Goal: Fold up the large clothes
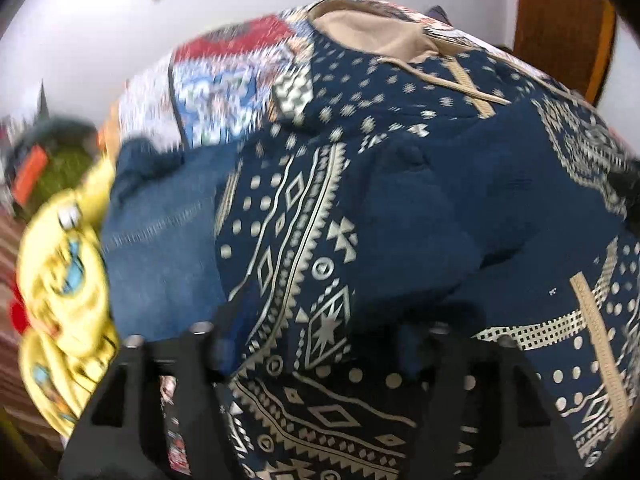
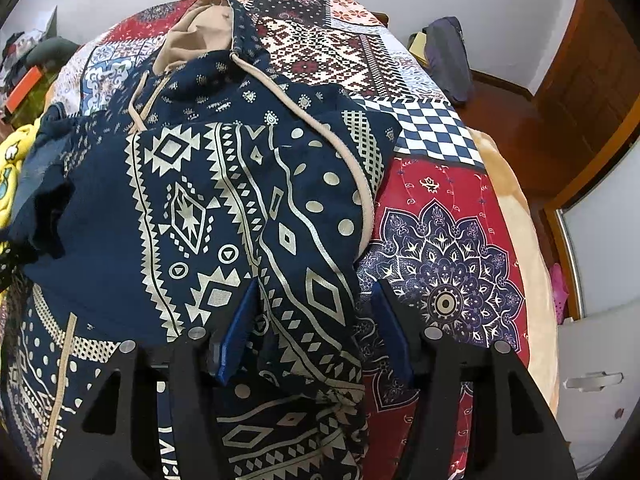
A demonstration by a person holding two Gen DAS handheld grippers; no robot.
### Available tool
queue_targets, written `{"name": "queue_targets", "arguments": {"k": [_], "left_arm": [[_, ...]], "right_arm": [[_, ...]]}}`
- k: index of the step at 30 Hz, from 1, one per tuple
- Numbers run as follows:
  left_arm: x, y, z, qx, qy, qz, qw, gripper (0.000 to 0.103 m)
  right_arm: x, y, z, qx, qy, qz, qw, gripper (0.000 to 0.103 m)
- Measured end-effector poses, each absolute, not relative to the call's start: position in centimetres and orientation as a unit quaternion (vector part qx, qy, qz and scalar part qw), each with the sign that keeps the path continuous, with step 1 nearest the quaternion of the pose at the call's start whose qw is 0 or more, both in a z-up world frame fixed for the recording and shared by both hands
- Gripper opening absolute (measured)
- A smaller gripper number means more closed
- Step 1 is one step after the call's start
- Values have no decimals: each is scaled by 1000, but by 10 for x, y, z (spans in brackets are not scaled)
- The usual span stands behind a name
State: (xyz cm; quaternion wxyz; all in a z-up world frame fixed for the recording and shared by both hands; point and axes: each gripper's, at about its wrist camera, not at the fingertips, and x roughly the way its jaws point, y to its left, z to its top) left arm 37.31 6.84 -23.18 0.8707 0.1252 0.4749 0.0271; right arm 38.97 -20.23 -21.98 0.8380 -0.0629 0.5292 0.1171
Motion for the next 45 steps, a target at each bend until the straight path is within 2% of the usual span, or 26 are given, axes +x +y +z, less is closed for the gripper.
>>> {"name": "queue_targets", "arguments": {"k": [5, 8, 11, 17, 21, 23, 31, 37, 45], "left_arm": [[382, 29, -234, 184, 460, 2, 869, 70], [395, 22, -237, 177, 461, 6, 870, 70], [405, 39, -229, 105, 468, 3, 877, 70], [396, 143, -216, -94, 474, 39, 875, 70], [373, 194, -233, -154, 499, 41, 852, 74], [363, 200, -242, -139, 512, 48, 846, 74], [340, 210, -250, -110, 516, 77, 846, 74], [355, 179, -208, -6, 479, 76, 875, 74], [413, 147, -146, -11, 428, 16, 904, 74]], "right_arm": [[388, -197, -220, -68, 530, 111, 838, 58], [389, -194, -222, -72, 529, 108, 838, 60], [389, -193, -222, -74, 530, 105, 838, 61], [389, -193, -223, -75, 530, 109, 837, 62], [388, -195, -224, -69, 529, 113, 838, 68], [388, -193, -225, -72, 527, 111, 839, 71], [389, -193, -224, -70, 537, 102, 835, 71], [397, -186, -201, -88, 536, 105, 833, 71], [428, -169, -136, -55, 473, 149, 867, 71]]}}
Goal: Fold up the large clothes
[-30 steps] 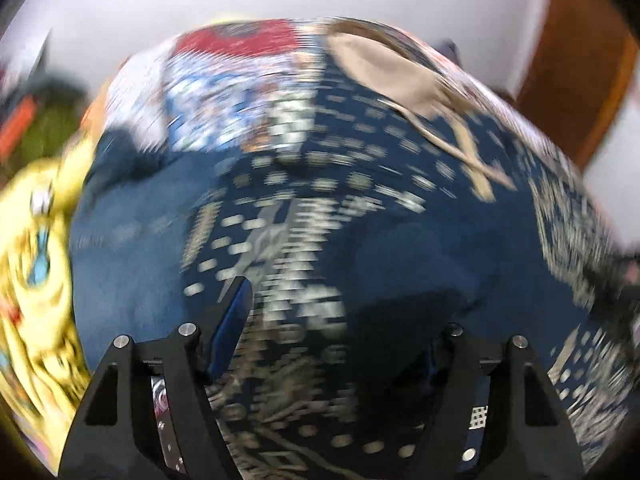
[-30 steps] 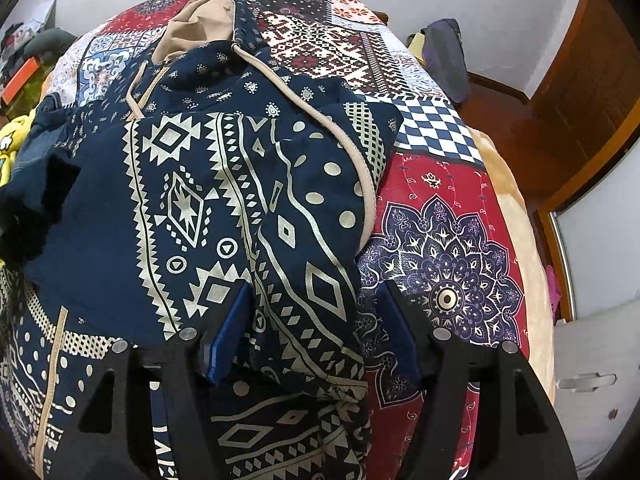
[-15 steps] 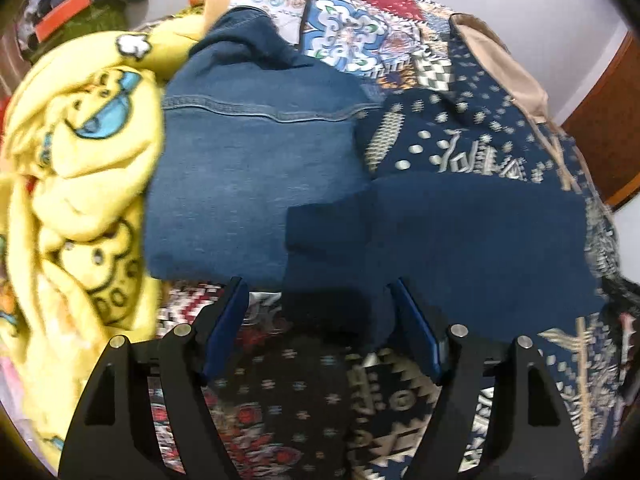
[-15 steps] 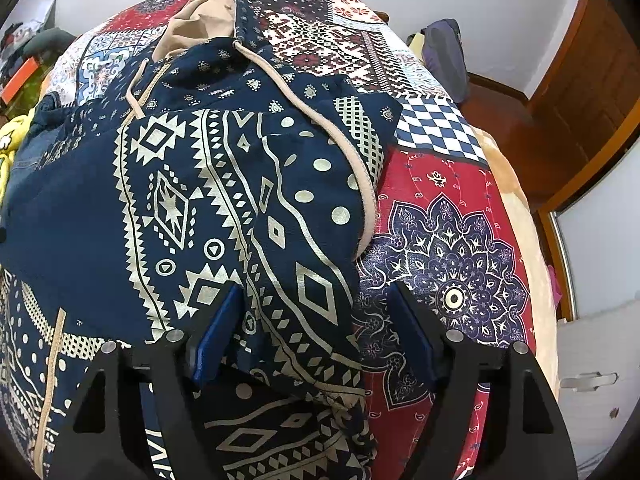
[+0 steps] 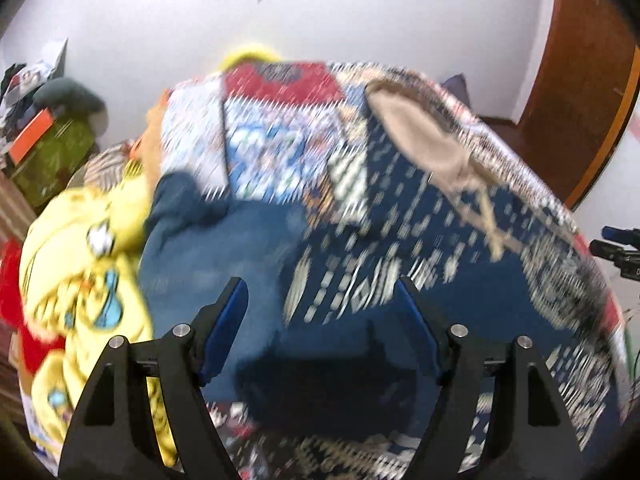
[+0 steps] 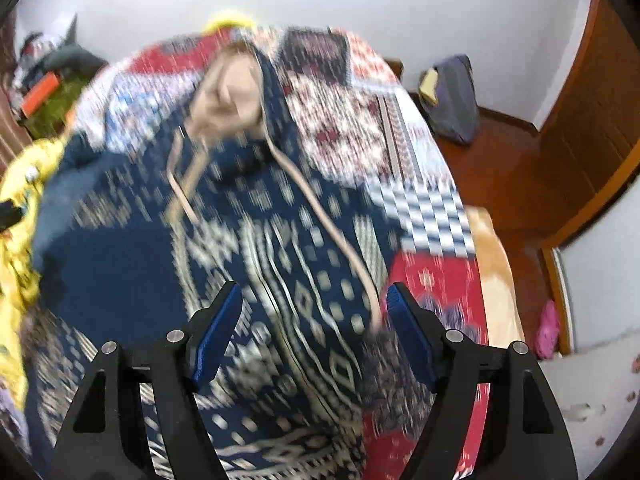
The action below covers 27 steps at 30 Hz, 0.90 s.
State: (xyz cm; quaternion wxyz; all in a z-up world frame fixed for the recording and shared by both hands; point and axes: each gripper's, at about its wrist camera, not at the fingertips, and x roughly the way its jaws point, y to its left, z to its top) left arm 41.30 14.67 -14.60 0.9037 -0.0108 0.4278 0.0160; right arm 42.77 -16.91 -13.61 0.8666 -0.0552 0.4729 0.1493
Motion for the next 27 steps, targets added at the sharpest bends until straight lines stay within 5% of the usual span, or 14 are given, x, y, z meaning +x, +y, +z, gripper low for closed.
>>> {"name": "queue_targets", "arguments": {"k": [10, 22, 27], "left_arm": [[508, 113, -143, -38, 429, -24, 902, 75], [613, 101, -233, -110, 510, -26, 853, 75], [633, 101, -253, -133, 513, -17, 848, 74]], "right_arm": [[500, -140, -127, -9, 454, 182, 872, 72], [596, -115, -209, 23, 533, 168, 829, 70], [613, -104, -227, 14, 547, 167, 820, 42]]}}
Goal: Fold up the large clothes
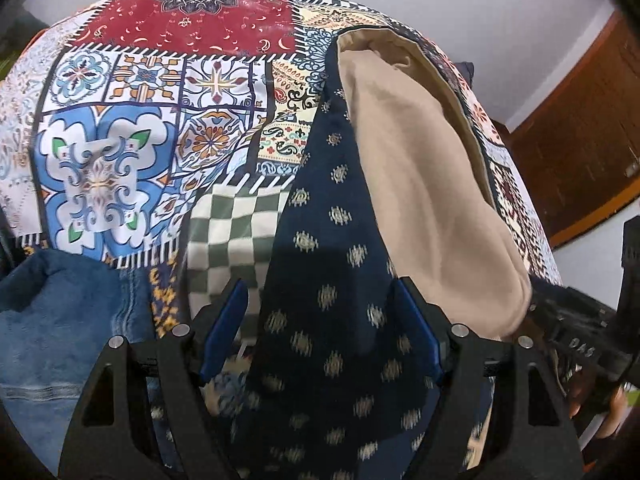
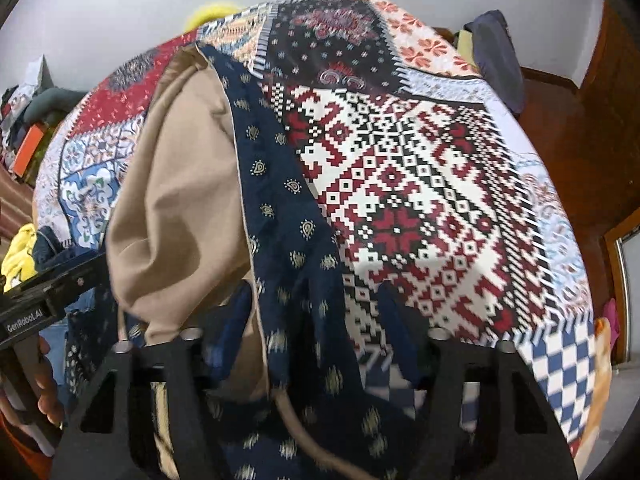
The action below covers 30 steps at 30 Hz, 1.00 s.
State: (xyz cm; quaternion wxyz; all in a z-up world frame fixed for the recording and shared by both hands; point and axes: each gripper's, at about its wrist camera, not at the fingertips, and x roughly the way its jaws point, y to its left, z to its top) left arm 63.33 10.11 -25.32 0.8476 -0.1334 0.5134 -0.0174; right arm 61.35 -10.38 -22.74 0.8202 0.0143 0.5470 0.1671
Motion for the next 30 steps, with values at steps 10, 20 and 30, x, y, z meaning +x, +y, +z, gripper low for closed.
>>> {"name": "queue_targets", "arguments": {"k": [10, 20, 30], "left_arm": [[613, 82, -228, -78, 477, -25, 875, 6], [500, 70, -133, 3, 395, -91, 914, 5], [417, 61, -182, 56, 445, -105, 888, 5]], "right_arm": [[583, -110, -203, 10, 503, 183, 845, 8], [491, -141, -120, 9, 428, 241, 871, 7], [401, -159, -152, -21, 445, 248, 860, 8]]}}
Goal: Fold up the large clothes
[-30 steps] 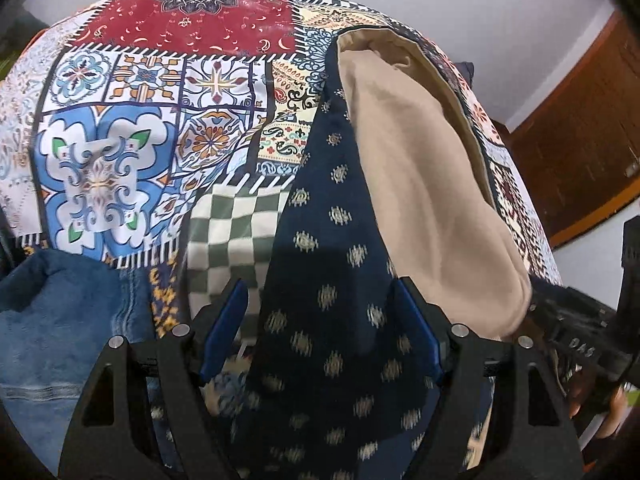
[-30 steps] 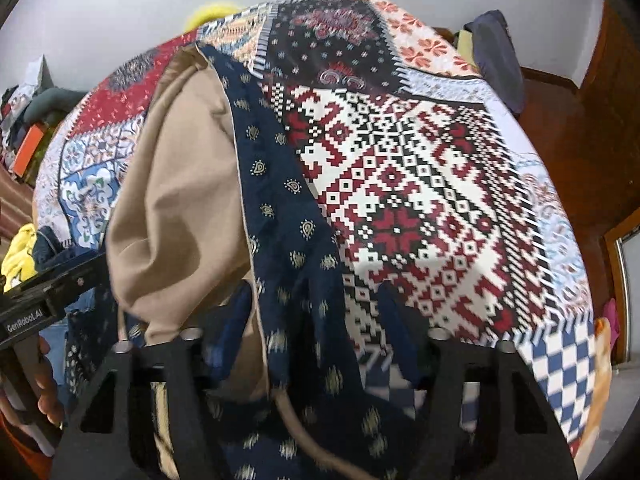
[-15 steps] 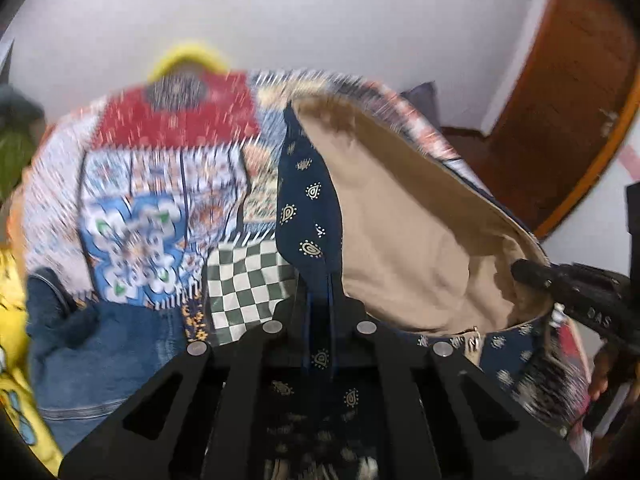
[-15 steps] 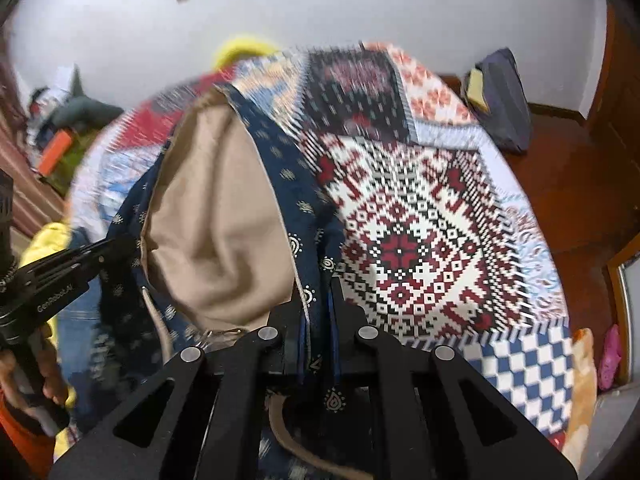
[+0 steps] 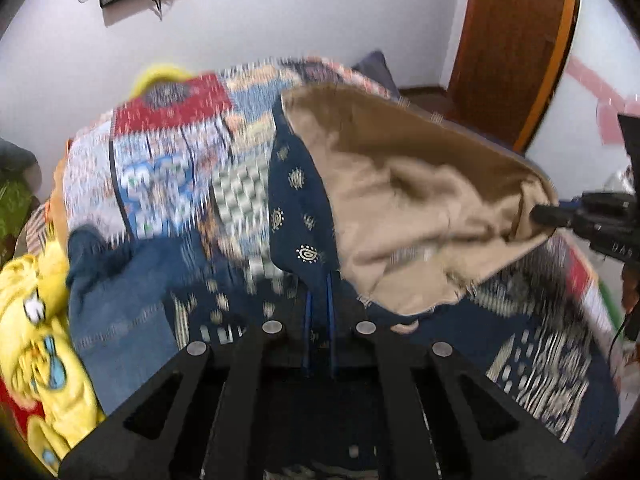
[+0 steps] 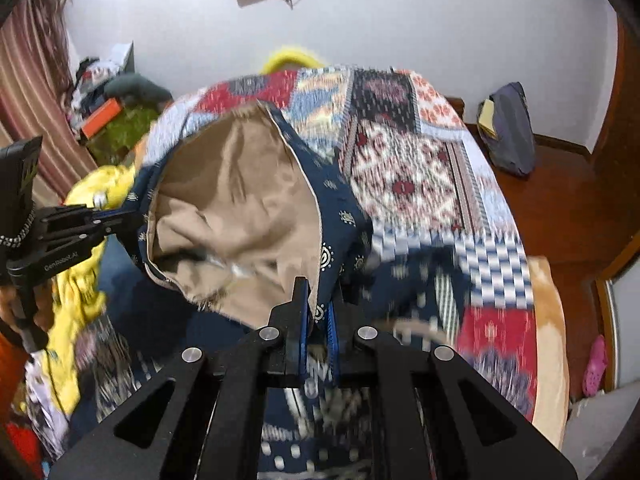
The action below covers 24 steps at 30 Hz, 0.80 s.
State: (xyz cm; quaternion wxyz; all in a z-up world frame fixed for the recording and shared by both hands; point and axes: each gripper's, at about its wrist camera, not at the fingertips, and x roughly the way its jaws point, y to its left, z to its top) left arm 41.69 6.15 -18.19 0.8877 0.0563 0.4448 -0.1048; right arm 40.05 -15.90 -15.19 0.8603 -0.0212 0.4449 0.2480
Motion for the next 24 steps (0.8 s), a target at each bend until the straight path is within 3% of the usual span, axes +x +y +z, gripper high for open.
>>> {"name": "queue_targets", "arguments": {"k": [5, 7, 11, 14, 17, 19, 24], "left_arm": [[387, 59, -230, 43, 495, -97, 862, 6], [380, 57, -242, 50, 509, -83, 855, 10], [374, 62, -253, 29, 538, -73, 839, 41], [371, 65, -235, 23, 526, -81, 846, 49], [370, 67, -206, 30, 487, -76, 870, 63], [378, 72, -188, 22, 465, -74, 882, 67], [412, 83, -169, 7, 444, -64, 894, 68]], "right_arm": [[380, -163, -191, -10, 483, 230, 845, 8], [377, -165, -202, -7, 496, 222, 840, 9], [371, -171, -199, 1, 494, 207, 845, 10], [365, -170, -184, -17, 478, 195, 856, 15], [359, -163, -165, -48, 454, 196, 868, 34], [361, -156, -152, -61, 429, 202, 878, 52], [378, -125, -131, -92, 396, 223, 886, 55]]}}
